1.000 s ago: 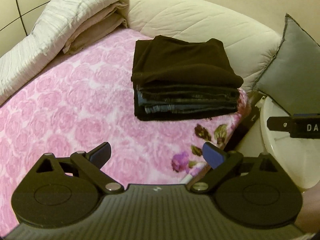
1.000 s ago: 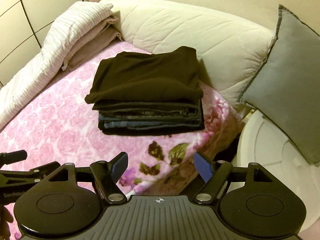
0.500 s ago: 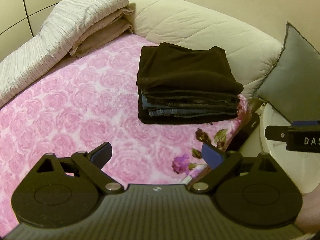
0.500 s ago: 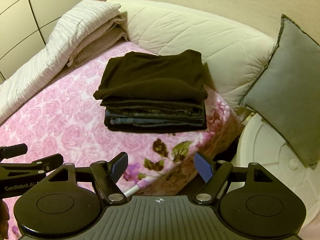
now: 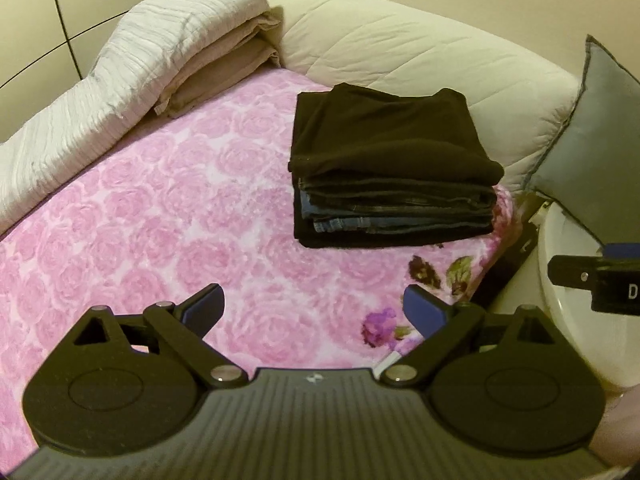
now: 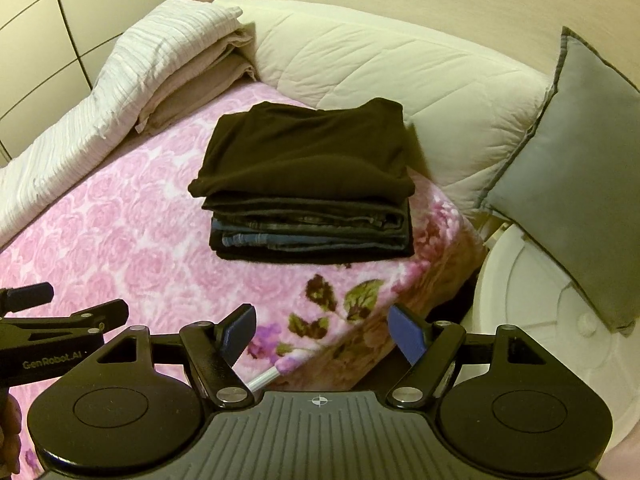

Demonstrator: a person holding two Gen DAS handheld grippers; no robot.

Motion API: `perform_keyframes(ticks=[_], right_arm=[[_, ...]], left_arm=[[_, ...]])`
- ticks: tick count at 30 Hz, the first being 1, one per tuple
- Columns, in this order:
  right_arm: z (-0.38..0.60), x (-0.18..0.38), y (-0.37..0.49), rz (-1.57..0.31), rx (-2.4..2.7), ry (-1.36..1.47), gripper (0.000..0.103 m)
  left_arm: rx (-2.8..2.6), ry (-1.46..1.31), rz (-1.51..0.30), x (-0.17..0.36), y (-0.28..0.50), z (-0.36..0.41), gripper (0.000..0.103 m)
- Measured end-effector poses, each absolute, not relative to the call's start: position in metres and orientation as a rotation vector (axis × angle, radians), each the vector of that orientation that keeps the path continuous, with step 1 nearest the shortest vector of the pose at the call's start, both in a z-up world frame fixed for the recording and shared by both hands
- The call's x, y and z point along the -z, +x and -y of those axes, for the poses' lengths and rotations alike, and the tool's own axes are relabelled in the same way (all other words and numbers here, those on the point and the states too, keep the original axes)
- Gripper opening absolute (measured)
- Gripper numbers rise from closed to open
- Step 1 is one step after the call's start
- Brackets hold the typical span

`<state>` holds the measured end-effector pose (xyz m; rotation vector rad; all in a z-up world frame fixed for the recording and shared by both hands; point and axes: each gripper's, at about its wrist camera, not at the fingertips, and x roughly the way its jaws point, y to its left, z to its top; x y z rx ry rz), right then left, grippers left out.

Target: Fold clothes

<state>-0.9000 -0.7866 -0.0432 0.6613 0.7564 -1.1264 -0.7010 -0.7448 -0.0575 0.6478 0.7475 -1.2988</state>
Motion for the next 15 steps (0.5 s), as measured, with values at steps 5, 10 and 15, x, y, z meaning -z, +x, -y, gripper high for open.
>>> perform_keyframes(ticks=[5, 10, 15], right_arm=[[0.7879, 0.0422, -0.8991, -0.754, 1.131, 0.66, 0.076], [0.7866, 0.0404, -0.8964, -0.757, 1.132, 0.647, 0.076], [0.7862, 0.0406, -0.8944, -0.759, 1.131, 0.652, 0.076]], left_arm=[[1.296, 0.622, -0.797, 0.0579, -0.6976, 0.7467, 0.095], [1.302, 0.622, -0.799, 0.0578, -0.6969, 0.7474, 0.095], [1.309, 0.634, -0.795, 0.059, -0.6978, 0.7476, 0.095]])
